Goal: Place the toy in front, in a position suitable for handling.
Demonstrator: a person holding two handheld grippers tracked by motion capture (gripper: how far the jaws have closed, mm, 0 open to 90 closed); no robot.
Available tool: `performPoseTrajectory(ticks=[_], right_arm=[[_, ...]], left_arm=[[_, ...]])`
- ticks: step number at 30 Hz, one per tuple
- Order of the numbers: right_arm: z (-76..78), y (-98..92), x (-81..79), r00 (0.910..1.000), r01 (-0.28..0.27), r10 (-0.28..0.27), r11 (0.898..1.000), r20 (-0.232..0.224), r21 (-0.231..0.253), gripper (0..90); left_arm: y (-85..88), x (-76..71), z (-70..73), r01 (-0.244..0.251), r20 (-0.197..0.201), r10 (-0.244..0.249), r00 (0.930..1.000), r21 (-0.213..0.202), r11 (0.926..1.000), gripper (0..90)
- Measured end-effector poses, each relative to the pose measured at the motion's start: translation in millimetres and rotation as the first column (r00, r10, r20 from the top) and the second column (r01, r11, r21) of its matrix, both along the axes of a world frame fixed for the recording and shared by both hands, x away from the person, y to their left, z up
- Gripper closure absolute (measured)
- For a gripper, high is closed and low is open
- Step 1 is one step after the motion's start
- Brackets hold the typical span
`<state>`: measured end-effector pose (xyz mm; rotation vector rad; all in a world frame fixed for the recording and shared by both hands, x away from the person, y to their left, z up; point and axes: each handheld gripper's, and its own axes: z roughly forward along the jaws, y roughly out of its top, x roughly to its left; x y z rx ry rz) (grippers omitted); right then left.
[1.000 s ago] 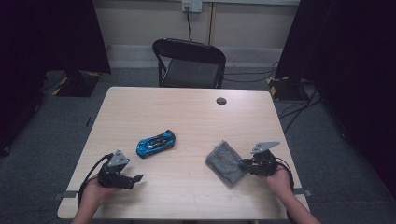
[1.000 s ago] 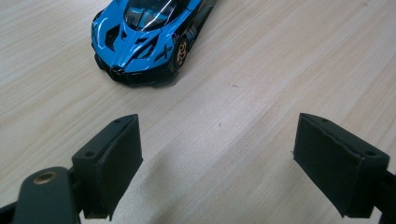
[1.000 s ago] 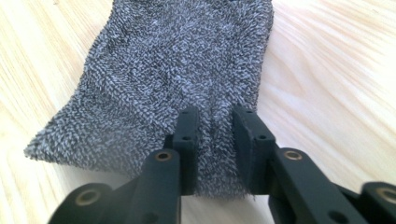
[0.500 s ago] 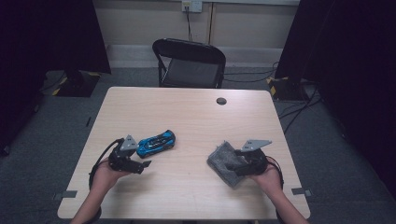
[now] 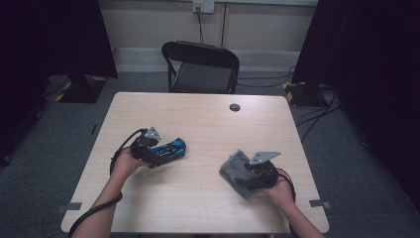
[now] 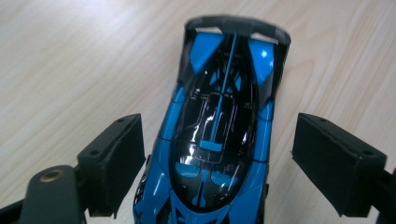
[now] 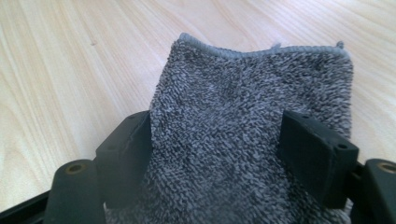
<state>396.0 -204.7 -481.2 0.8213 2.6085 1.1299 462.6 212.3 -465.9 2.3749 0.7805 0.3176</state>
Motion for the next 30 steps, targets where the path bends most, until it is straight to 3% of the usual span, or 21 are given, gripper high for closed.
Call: performPoseTrajectory(ticks=[5,11,15,16,18,24,26,28,30], right_arm=[[-1.3,1.9,-0.3,0.9999,-0.01,0.01,1.0,0.001,-0.011,25.4],[-2.3,1.6,-0.1,0.9999,-0.012,0.012,1.0,-0.003,-0.013,25.5],[-2.5,1.7,-0.3,0.9999,-0.013,0.013,1.0,-0.004,-0.016,25.5],[-2.9,1.4,0.1,0.9999,-0.014,0.014,1.0,-0.005,-0.015,25.6],[-3.1,1.4,0.2,0.9999,-0.015,0.015,1.0,-0.005,-0.015,25.6],[-5.7,1.9,0.2,0.9998,-0.022,0.022,0.999,-0.003,-0.024,25.7],[-5.7,1.8,0.1,0.9998,-0.022,0.022,0.999,-0.003,-0.024,25.8],[-6.1,1.4,0.3,0.9998,-0.02,0.019,1.0,-0.004,-0.02,25.8],[-6.4,1.4,0.3,0.9998,-0.019,0.019,1.0,-0.004,-0.02,25.9]], left_arm=[[0.4,6.5,-7.1,-0.012,-0.008,0.012,0.9999,0.014,0.9998,16.4],[-2.4,13.7,-14.9,0.027,-0.039,-0.027,0.9989,0.003,0.9996,15.4],[-5.9,15.9,-21.0,0.052,-0.051,-0.051,0.9974,0.027,0.9983,16.7],[-7.5,15.6,-22.9,0.037,-0.06,-0.037,0.9975,0.002,0.9993,15.6],[-7.5,17.6,-22.7,0.049,-0.065,-0.048,0.9967,0.013,0.9987,15.5],[-9.3,19.1,-22.9,0.046,-0.072,-0.046,0.9964,-0.013,0.9989,19.6],[-10.2,18.4,-21.3,0.057,-0.071,-0.056,0.9959,0.006,0.9984,21.2],[-11.2,15.6,-21.8,0.04,-0.062,-0.041,0.9973,-0.015,0.9991,24.7],[-9.3,15.1,-20.4,0.038,-0.063,-0.038,0.9973,-0.007,0.9993,26.0]])
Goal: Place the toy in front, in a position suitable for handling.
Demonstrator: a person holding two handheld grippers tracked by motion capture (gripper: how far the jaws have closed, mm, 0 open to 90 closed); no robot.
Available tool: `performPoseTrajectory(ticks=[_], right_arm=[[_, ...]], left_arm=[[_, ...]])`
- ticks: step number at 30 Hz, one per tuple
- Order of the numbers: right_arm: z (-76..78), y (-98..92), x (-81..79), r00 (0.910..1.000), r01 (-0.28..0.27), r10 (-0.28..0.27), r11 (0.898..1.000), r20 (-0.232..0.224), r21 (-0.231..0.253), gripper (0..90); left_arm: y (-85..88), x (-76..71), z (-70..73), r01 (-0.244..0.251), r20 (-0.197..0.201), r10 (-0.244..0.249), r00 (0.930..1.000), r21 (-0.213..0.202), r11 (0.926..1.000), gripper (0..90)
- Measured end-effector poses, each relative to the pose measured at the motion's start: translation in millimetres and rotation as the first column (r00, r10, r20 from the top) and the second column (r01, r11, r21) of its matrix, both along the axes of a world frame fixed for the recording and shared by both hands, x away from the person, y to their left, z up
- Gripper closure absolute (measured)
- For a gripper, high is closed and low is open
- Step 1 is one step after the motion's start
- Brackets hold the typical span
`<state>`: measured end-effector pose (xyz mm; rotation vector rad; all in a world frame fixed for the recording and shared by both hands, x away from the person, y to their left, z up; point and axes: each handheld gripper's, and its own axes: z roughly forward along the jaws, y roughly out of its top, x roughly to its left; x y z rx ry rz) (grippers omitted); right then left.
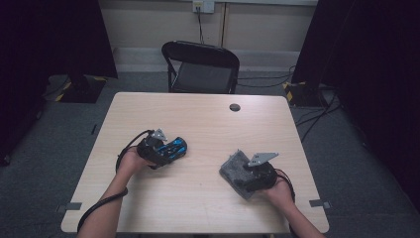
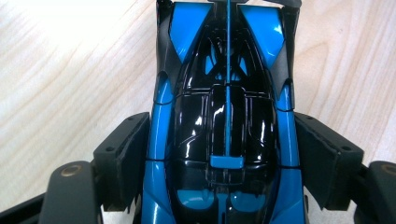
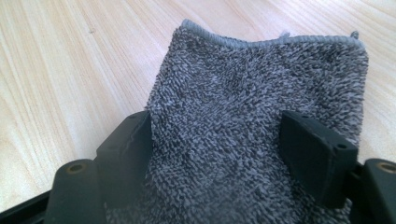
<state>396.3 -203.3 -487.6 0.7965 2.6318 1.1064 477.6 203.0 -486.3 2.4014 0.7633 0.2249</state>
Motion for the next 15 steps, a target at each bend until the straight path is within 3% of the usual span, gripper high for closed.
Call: performPoseTrajectory(ticks=[3,9,13,15], right_arm=[[-0.4,0.2,0.4,1.0,0.0,0.0,1.0,0.0,0.001,25.9],[-0.5,0.6,0.2,1.0,0.002,-0.002,1.0,0.0,-0.001,25.9],[-0.6,0.3,0.2,1.0,0.003,-0.003,1.0,-0.001,0.002,25.9],[-0.7,0.2,0.2,1.0,0.003,-0.003,1.0,0.0,0.002,25.9]], left_arm=[[0.2,-1.6,-0.2,-0.027,-0.003,0.027,0.9996,-0.013,0.9996,26.1],[-3.3,-2.3,2.4,-0.065,-0.018,0.065,0.9977,0.006,0.9978,26.2],[-4.6,-3.3,5.6,-0.078,-0.002,0.078,0.9969,0.017,0.9968,26.3],[-3.6,-2.6,9.2,-0.084,-0.006,0.084,0.9964,-0.009,0.9964,26.9]])
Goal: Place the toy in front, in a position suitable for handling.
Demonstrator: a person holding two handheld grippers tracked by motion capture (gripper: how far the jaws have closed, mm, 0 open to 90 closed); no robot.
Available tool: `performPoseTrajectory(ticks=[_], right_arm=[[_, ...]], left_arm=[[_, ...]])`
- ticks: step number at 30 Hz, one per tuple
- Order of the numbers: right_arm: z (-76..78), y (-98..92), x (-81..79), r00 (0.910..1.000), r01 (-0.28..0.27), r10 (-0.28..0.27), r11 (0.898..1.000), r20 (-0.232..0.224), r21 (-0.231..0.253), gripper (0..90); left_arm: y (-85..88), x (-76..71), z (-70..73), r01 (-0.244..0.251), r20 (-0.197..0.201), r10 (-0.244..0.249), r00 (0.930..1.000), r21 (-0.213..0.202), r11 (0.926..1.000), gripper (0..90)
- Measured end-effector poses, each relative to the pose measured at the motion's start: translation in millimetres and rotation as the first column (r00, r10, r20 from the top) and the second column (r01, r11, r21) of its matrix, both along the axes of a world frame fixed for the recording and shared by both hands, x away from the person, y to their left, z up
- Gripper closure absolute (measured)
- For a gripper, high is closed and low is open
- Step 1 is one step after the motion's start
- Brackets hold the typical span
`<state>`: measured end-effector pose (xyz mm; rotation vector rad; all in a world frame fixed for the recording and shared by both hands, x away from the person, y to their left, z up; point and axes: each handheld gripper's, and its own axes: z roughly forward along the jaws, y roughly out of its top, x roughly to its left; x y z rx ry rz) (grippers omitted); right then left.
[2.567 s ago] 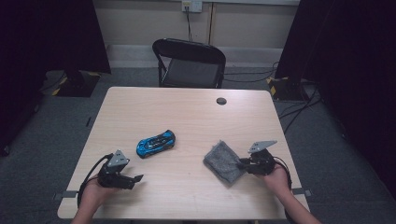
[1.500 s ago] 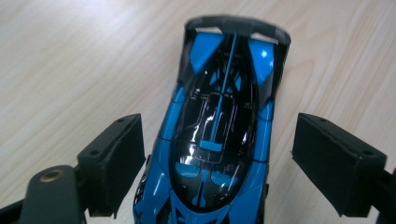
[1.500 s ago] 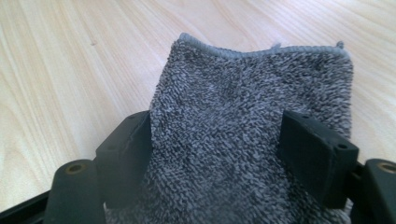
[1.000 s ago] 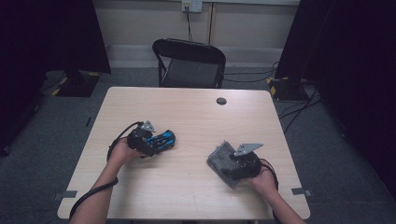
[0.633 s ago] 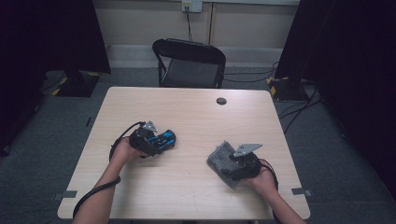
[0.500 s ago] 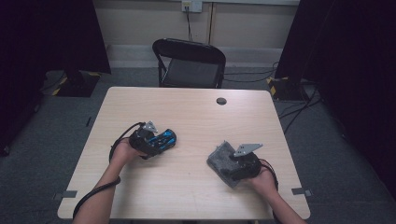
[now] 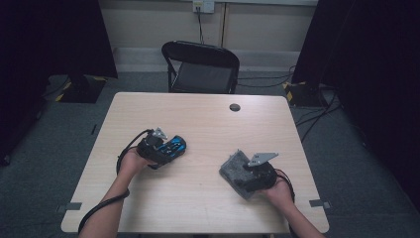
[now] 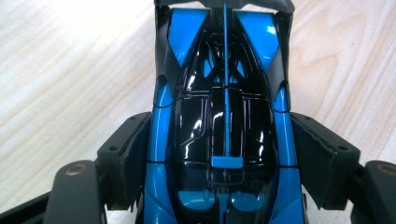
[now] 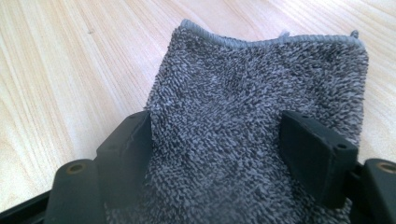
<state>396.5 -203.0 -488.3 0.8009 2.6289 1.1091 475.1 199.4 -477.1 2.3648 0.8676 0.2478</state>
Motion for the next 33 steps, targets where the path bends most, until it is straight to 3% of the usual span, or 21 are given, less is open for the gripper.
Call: performPoseTrajectory(ticks=[2,5,9,18,33], right_arm=[[-0.1,-0.2,0.1,1.0,0.0,0.0,1.0,0.0,0.001,25.9],[-0.4,-0.4,0.3,1.0,0.001,-0.001,1.0,-0.002,0.003,25.8],[-0.4,-0.1,-0.1,1.0,0.0,0.0,1.0,0.001,0.002,25.7],[-0.8,0.5,-0.3,1.0,-0.001,0.001,1.0,0.003,-0.002,25.5],[-1.0,1.5,-0.8,1.0,-0.004,0.004,1.0,0.007,-0.011,25.0]], left_arm=[[0.2,0.4,3.5,-0.005,0.005,0.005,1.0,-0.008,1.0,27.0],[-1.0,1.6,2.7,0.001,-0.012,-0.001,0.9999,0.024,0.9997,27.0],[1.6,0.7,-2.3,-0.02,-0.024,0.02,0.9995,-0.01,0.9997,27.0],[0.9,0.2,-4.1,-0.015,-0.02,0.015,0.9997,-0.004,0.9999,26.7],[-6.0,4.1,-4.4,-0.018,-0.029,0.019,0.9994,0.047,0.9988,24.1]])
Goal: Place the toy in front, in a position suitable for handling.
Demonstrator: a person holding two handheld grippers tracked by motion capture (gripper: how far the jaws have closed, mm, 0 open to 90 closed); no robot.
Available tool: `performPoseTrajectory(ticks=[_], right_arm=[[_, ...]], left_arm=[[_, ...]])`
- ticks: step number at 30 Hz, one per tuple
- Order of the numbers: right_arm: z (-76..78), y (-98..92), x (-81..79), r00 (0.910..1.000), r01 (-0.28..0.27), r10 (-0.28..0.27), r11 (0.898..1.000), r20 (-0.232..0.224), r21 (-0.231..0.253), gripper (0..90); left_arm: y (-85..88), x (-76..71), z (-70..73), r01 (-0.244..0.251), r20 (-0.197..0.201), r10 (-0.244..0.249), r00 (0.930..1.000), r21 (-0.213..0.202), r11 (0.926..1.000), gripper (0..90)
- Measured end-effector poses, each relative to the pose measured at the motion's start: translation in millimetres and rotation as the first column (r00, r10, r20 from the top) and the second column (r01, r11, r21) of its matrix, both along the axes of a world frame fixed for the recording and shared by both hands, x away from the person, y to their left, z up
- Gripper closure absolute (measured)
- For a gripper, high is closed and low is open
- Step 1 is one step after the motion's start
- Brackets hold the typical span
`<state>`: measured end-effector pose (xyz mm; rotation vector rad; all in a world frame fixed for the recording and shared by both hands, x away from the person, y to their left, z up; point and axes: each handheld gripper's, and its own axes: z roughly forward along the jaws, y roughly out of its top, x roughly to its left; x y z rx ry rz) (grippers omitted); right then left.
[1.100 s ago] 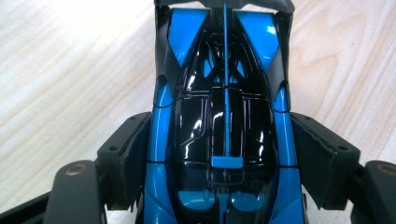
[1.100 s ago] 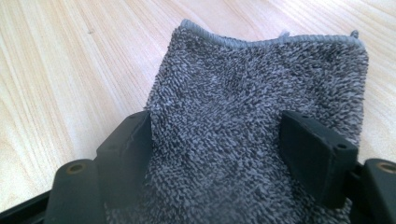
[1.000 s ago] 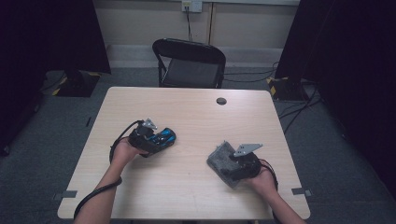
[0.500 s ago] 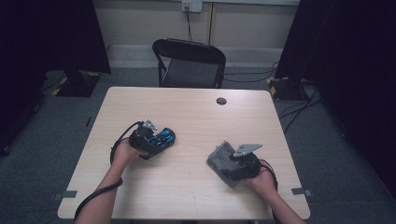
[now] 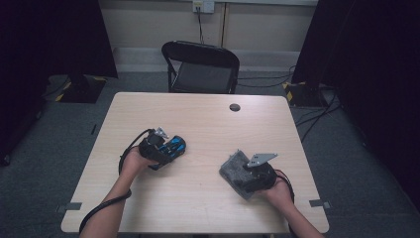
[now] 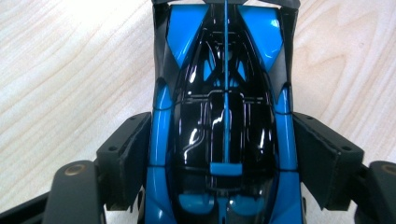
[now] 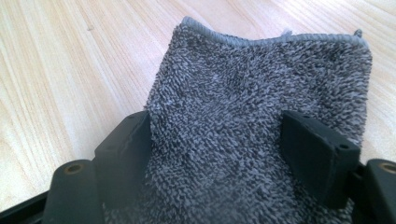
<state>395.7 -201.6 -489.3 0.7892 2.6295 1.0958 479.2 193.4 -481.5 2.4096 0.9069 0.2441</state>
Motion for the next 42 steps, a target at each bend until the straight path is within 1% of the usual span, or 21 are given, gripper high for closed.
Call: performPoseTrajectory(ticks=[2,3,6,8,9,11,13,14,15,17,18,19,21,22,25,29,31,34,35,38,42], right_arm=[[-0.1,-0.1,0.0,1.0,0.0,0.0,1.0,-0.001,0.001,25.0],[0.0,0.1,-0.1,1.0,0.001,-0.001,1.0,0.0,0.001,25.0],[0.0,0.1,0.1,1.0,-0.001,0.001,1.0,0.0,0.0,25.0],[-0.1,0.0,-0.1,1.0,-0.001,0.001,1.0,-0.001,0.001,25.0],[0.0,0.0,-0.1,1.0,-0.001,0.001,1.0,-0.001,0.001,25.0],[-0.1,0.0,-0.1,1.0,-0.001,0.001,1.0,-0.001,0.001,25.0],[-0.1,-0.1,-0.1,1.0,-0.001,0.001,1.0,0.0,0.001,25.0],[-0.2,-0.1,-0.1,1.0,-0.001,0.001,1.0,0.0,0.001,25.0],[-0.3,-0.1,-0.1,1.0,0.0,0.0,1.0,-0.001,0.002,25.0],[-0.4,-0.1,0.0,1.0,-0.001,0.001,1.0,-0.002,0.002,25.0],[-0.5,0.1,0.1,1.0,-0.002,0.002,1.0,0.001,0.001,25.0],[-0.5,0.1,0.1,1.0,-0.002,0.002,1.0,0.0,0.001,25.0],[-0.4,-0.2,-0.1,1.0,0.0,0.0,1.0,-0.002,0.003,25.0],[-0.5,-0.3,-0.1,1.0,0.0,0.0,1.0,-0.001,0.004,25.0],[-0.7,-0.3,0.1,1.0,0.0,0.0,1.0,-0.002,0.006,25.0],[-0.8,-0.4,0.3,1.0,-0.001,0.001,1.0,-0.002,0.007,25.0],[-0.9,-0.3,0.5,1.0,-0.001,0.001,1.0,-0.002,0.007,25.0],[-0.8,-0.3,0.4,1.0,-0.001,0.001,1.0,-0.002,0.007,25.0],[-0.9,-0.4,0.4,1.0,0.0,0.0,1.0,-0.002,0.007,25.0],[-1.0,-0.4,0.5,1.0,0.0,0.0,1.0,-0.003,0.009,25.0],[-1.0,-0.6,0.6,1.0,0.0,0.0,1.0,-0.003,0.009,25.0]], left_arm=[[-1.9,1.7,0.9,-0.019,0.004,0.019,0.9998,0.003,0.9998,21.6],[-2.3,2.3,1.5,-0.019,0.001,0.019,0.9998,-0.002,0.9998,20.4],[-4.7,4.5,1.0,-0.014,-0.003,0.014,0.9999,0.013,0.9998,19.2],[-5.9,5.0,-1.2,-0.016,-0.007,0.016,0.9999,0.009,0.9998,18.8],[-6.6,5.2,-3.5,-0.017,-0.01,0.017,0.9998,0.016,0.9997,16.3],[-6.2,4.9,-4.4,-0.021,0.001,0.021,0.9998,0.015,0.9997,16.1],[-5.8,4.8,-4.6,-0.02,-0.003,0.02,0.9998,0.004,0.9998,16.3],[-5.2,3.8,-2.3,0.006,-0.002,-0.006,1.0,-0.009,0.9999,18.1],[-6.4,3.4,-2.2,0.013,0.01,-0.013,0.9999,0.01,0.9999,25.7],[-7.9,4.3,-0.8,-0.003,-0.002,0.003,1.0,0.023,0.9997,25.7],[-8.4,4.4,-1.1,-0.004,-0.008,0.004,1.0,0.016,0.9999,25.9],[-8.1,4.2,-1.5,0.0,0.003,0.0,1.0,0.013,0.9999,26.0],[-6.1,4.2,-2.2,-0.026,-0.005,0.026,0.9997,-0.01,0.9996,26.1],[-5.1,4.0,-1.7,-0.034,0.001,0.034,0.9994,-0.012,0.9993,26.1],[-3.8,2.4,1.5,-0.03,0.002,0.03,0.9995,-0.018,0.9994,26.2],[-1.9,2.5,12.3,-0.033,0.012,0.033,0.9994,-0.023,0.9992,26.2],[-2.2,2.7,16.7,-0.027,0.017,0.027,0.9995,-0.011,0.9996,26.2],[-2.0,2.7,19.6,-0.036,0.005,0.036,0.9993,-0.027,0.999,26.3],[-1.5,2.8,21.2,-0.024,0.009,0.024,0.9997,-0.023,0.9995,27.1],[-2.5,3.1,19.8,-0.025,-0.001,0.025,0.9997,-0.017,0.9995,27.1],[-5.9,3.6,16.4,-0.024,0.001,0.024,0.9997,-0.004,0.9997,27.1]])
